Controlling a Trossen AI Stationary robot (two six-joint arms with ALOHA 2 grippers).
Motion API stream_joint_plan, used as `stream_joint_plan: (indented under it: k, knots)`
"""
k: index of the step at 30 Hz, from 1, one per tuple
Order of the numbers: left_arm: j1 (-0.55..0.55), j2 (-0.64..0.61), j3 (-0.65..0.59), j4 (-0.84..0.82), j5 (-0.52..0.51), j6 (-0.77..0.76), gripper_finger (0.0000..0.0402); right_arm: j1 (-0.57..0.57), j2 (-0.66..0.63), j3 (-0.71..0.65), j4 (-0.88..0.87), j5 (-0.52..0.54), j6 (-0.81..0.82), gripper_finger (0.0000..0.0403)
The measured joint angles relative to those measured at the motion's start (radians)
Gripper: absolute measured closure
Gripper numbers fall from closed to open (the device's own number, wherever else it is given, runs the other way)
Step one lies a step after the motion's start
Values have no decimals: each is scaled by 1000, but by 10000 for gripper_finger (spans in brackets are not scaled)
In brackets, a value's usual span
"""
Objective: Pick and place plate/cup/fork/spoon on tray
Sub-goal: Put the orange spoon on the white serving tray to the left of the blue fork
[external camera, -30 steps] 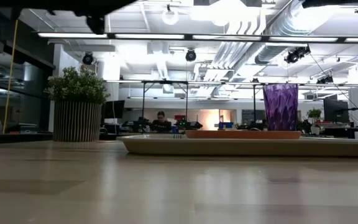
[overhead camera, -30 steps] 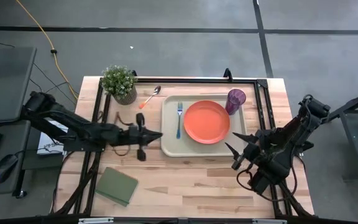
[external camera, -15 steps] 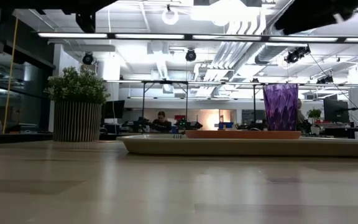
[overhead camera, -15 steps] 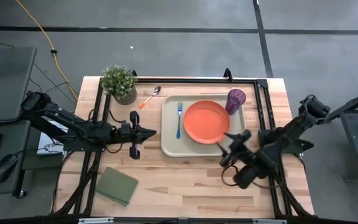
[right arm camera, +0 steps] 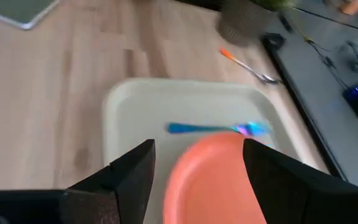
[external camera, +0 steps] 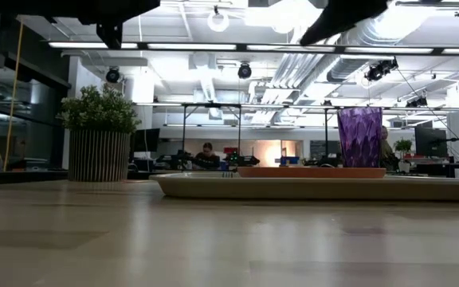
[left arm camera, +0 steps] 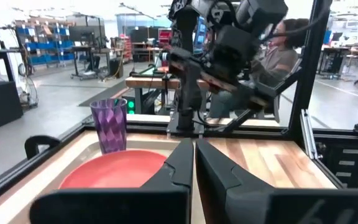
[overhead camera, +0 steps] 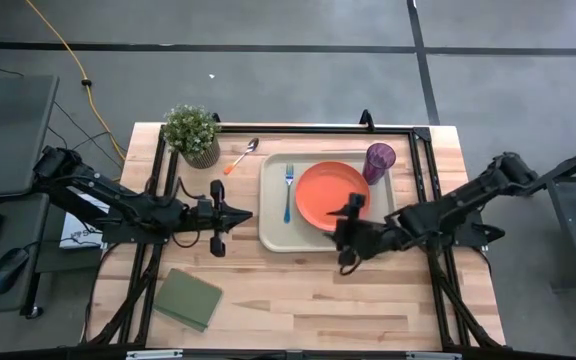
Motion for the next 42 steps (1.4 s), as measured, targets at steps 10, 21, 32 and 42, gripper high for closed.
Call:
stream_joint_plan:
  k: [10, 21, 32, 42]
  knots:
    - [3, 0, 0, 41, -39, 7, 402, 113, -481, -355, 59, 175, 212, 167]
    - [195, 44, 0, 41, -81, -96, 401, 105, -673, -736, 773, 143, -86, 167]
    - [264, 179, 0, 41, 74, -196, 383, 95, -662, -771, 851, 138, -117, 167]
    - [192, 175, 0, 177, 133, -112, 341, 94, -661, -771, 851, 105, -121, 167]
